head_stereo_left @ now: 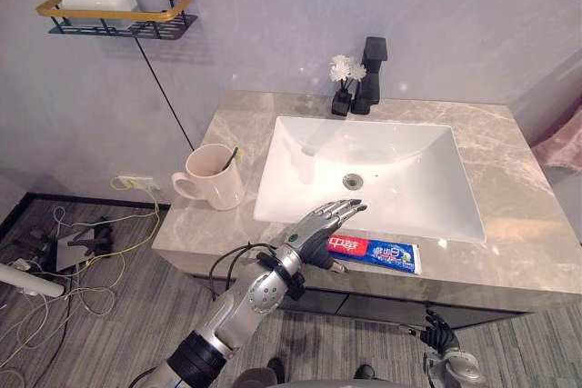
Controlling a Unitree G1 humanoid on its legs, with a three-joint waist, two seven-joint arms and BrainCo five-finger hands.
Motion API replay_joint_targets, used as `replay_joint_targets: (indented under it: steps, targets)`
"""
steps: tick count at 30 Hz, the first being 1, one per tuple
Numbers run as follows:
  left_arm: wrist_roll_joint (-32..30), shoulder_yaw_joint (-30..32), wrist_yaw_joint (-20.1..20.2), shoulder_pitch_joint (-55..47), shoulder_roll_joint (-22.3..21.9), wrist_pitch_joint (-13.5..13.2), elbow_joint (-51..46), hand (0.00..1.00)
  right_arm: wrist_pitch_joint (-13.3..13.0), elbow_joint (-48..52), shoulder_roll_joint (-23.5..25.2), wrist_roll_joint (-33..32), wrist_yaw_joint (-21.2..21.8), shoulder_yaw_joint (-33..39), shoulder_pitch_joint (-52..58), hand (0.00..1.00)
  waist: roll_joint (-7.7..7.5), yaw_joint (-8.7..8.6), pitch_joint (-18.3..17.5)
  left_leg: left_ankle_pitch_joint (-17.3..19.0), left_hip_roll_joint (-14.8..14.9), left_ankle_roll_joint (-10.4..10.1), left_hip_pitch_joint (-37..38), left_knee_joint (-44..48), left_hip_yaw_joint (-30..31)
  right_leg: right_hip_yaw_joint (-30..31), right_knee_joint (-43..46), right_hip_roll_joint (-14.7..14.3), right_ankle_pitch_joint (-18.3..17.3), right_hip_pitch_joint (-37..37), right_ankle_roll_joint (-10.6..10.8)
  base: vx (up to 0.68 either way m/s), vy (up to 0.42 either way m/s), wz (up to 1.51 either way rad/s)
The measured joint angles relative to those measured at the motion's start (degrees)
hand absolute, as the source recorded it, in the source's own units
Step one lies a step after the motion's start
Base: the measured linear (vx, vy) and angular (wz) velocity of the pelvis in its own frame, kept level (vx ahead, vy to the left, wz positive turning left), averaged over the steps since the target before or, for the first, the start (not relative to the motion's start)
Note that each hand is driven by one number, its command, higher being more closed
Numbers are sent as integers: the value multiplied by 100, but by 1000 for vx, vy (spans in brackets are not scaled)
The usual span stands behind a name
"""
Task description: Organize washtable
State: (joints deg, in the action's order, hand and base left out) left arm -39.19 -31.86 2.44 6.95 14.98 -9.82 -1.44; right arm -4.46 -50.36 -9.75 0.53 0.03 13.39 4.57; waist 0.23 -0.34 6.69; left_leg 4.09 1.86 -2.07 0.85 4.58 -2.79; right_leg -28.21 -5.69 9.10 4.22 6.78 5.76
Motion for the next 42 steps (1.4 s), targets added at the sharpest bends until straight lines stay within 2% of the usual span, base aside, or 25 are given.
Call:
replay_joint_targets:
  steps: [3, 16, 20, 25, 34, 40, 42]
  targets:
    - [-110, 6, 1, -7, -1, 5, 82, 0, 4, 2, 0, 1, 4, 8, -44, 0, 5, -62, 3, -3, -1, 1, 16, -16, -12, 12, -1, 0, 3, -2, 6, 12, 12, -3]
    - [-196, 137, -9, -106, -21, 44, 80, 0, 55, 0, 3, -1, 24, 22, -76, 0, 72, -118, 64, -12, 0, -12, 110, -150, -44, 18, -22, 0, 1, 23, 10, 2, 2, 0]
    - [20, 279, -2, -205, -32, 35, 42, 0, 68, 0, 37, 2, 29, 22, -77, 0, 67, -185, 83, -68, 5, -37, 169, -262, -58, 27, -23, -7, 1, 22, 10, -2, 2, -1]
    - [436, 356, 14, -228, -29, 47, -3, 0, 104, -2, 38, 4, 35, 24, -74, 0, 99, -188, 127, -68, 18, -37, 187, -270, -99, 67, -23, -17, 1, 17, 10, -9, 10, -5]
    - [1061, 751, 129, -364, -38, 88, -33, 0, 113, -7, 44, 60, 141, 16, -81, 0, 69, -190, 146, -68, 22, -36, 207, -277, -164, 140, -22, -18, -3, -2, 18, 3, 8, -4]
    - [1106, 789, 124, -364, -2, 94, -39, 0, 113, -7, 44, 63, 142, 2, -128, 0, 56, -191, 153, -68, 16, -36, 208, -279, -166, 140, -22, -11, -3, -2, 20, 0, 0, 0]
    - [903, 813, 117, -363, -1, 101, -86, 0, 113, -7, 43, 63, 143, 2, -132, 0, 56, -193, 154, -68, 18, -36, 210, -278, -167, 142, -23, -12, -2, -1, 20, 0, 0, 0]
